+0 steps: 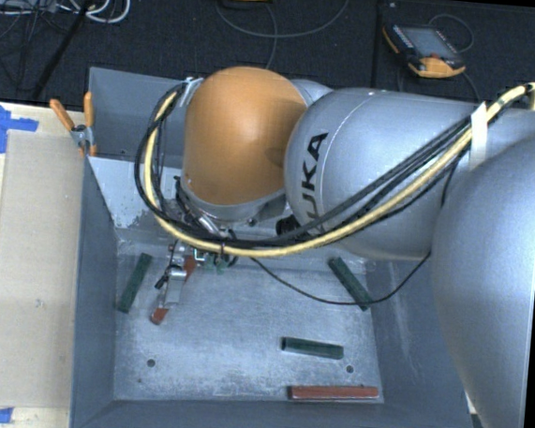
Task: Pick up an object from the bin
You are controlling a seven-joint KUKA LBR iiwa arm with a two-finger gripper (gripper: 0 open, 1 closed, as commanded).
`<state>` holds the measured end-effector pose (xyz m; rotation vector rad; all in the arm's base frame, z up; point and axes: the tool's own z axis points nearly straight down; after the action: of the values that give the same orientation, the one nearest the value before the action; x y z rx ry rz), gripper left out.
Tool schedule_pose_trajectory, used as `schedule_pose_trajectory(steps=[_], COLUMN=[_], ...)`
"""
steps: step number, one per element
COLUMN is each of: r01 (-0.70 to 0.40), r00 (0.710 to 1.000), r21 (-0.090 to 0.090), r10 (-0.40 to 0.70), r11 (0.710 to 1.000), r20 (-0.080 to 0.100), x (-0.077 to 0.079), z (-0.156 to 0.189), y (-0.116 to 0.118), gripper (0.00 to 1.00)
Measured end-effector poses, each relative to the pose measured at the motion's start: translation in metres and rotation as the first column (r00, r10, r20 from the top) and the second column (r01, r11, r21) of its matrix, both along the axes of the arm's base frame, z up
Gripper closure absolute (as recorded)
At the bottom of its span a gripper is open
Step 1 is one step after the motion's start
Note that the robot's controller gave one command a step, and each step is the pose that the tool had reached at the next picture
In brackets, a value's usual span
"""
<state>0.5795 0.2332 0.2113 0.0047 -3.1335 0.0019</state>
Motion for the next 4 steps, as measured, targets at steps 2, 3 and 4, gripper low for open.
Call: schedule_pose_trajectory(steps=[2,3,4], r01=[-0.498,-0.736,-0.733], r00=[0.867,0.677,0.680], r21=[-0.002,0.001,0.002], r10=[0.498,0.736,0.733], r11=[0.867,0.677,0.680], r20=[0.009,0.012,0.010], x=[0.027,0.031,0.031], z=[-0.136,-0.117,-0.117], y=[-0.001,0.014,0.013], gripper=[1.00,1.00,0.00])
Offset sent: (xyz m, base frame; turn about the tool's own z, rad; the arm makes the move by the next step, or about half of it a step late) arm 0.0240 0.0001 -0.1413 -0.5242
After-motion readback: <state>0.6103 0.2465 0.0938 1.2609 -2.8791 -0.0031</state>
